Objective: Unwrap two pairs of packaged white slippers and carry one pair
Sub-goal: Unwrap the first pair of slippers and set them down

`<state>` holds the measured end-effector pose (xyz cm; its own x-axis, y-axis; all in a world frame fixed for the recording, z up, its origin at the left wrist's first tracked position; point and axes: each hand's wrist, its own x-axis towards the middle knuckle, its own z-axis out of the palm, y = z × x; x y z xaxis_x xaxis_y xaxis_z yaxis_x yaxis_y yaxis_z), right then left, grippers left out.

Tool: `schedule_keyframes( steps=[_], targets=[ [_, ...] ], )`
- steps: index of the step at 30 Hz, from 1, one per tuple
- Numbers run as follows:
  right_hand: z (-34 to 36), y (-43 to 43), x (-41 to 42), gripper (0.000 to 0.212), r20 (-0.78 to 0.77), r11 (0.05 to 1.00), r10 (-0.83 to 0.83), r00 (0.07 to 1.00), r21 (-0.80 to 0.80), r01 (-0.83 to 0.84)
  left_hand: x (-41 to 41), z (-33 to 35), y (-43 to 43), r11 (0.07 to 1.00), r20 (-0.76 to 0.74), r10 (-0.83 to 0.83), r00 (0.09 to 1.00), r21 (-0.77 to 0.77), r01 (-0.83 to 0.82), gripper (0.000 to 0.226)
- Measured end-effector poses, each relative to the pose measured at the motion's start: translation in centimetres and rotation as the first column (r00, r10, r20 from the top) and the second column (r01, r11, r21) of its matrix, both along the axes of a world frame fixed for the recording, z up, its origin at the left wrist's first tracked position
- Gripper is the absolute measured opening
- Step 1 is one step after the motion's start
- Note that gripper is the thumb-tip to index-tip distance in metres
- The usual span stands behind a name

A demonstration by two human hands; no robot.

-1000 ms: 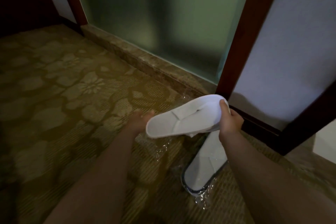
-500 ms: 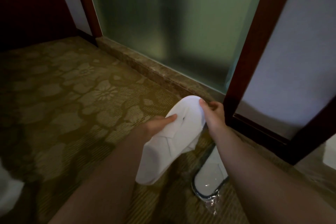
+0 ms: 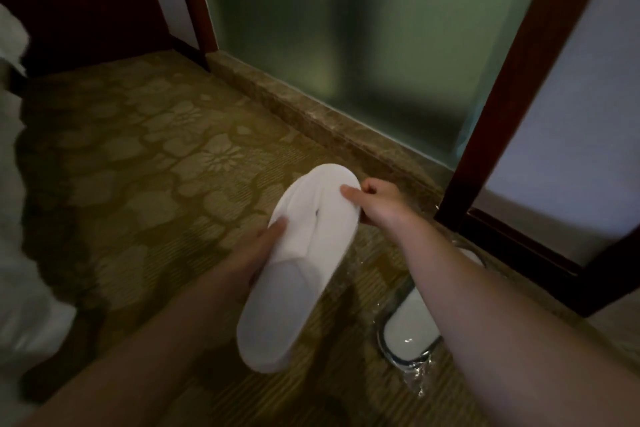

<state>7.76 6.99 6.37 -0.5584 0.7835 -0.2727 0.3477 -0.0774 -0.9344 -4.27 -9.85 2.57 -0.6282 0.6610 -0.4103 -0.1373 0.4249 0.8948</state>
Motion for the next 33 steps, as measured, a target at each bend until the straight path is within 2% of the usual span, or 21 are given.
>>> schedule_keyframes(
  steps=[2,5,9,13,16,18,21,23,29,33],
  targets=[
    [-0.9,-0.9,-1.1,0.032,-0.072,0.995,0.06,0.996,-0.077,-0.066,0.2,-2.2,-2.8,0.997,0.167,0.063,0.984,0.027,-0.069,0.053],
    [-2.9,-2.5,-2.7,0.04,-0.056,0.972,0.162,0.985,-0.164,-0.169,-0.8,-4.3,-5.4,0.988,0.223,0.155,0.963,-0.049,-0.147,0.049],
    [-5.0,-3.9,-3.7,0.018,0.016,0.96,0.188,0.982,-0.213,-0.18,-3.3,-4.4,-6.6,0.968,0.0,0.214,0.977,-0.136,-0.212,0.049],
    [-7.1,-5.0,-4.2,0.033,0.084,0.926,0.306,0.948,-0.256,-0.276,-6.2,-5.7,-8.7,0.962,-0.212,0.191,0.958,-0.153,-0.226,0.037],
    [-7.9,-5.5,-4.1,0.023,0.121,0.882,0.388,0.914,-0.337,-0.33,-8.0,-6.7,-10.2,0.963,-0.309,0.133,0.942,-0.185,-0.197,0.02],
    [-8.5,-5.7,-4.0,0.016,0.166,0.829,0.479,0.862,-0.408,-0.383,-9.0,-7.2,-11.0,0.961,-0.364,0.072,0.929,-0.224,-0.163,0.018],
    [-10.0,-6.1,-3.8,0.029,0.28,0.743,0.639,0.717,-0.466,-0.48,-10.5,-7.9,-12.1,0.957,-0.401,-0.008,0.916,-0.269,-0.109,0.027],
    [-11.2,-6.6,-3.8,0.037,0.299,0.696,0.694,0.655,-0.511,-0.505,-11.5,-8.1,-12.6,0.957,-0.43,-0.039,0.902,-0.276,-0.09,0.033],
    [-14.5,-8.8,-4.0,0.042,0.258,0.606,0.763,0.593,-0.607,-0.515,-13.6,-9.5,-12.6,0.913,-0.436,-0.185,0.881,-0.408,-0.01,0.037],
    [-16.2,-10.1,-4.4,0.039,0.237,0.592,0.759,0.606,-0.64,-0.491,-13.8,-11.9,-12.4,0.893,-0.431,-0.241,0.869,-0.45,0.024,0.038]
  ],
)
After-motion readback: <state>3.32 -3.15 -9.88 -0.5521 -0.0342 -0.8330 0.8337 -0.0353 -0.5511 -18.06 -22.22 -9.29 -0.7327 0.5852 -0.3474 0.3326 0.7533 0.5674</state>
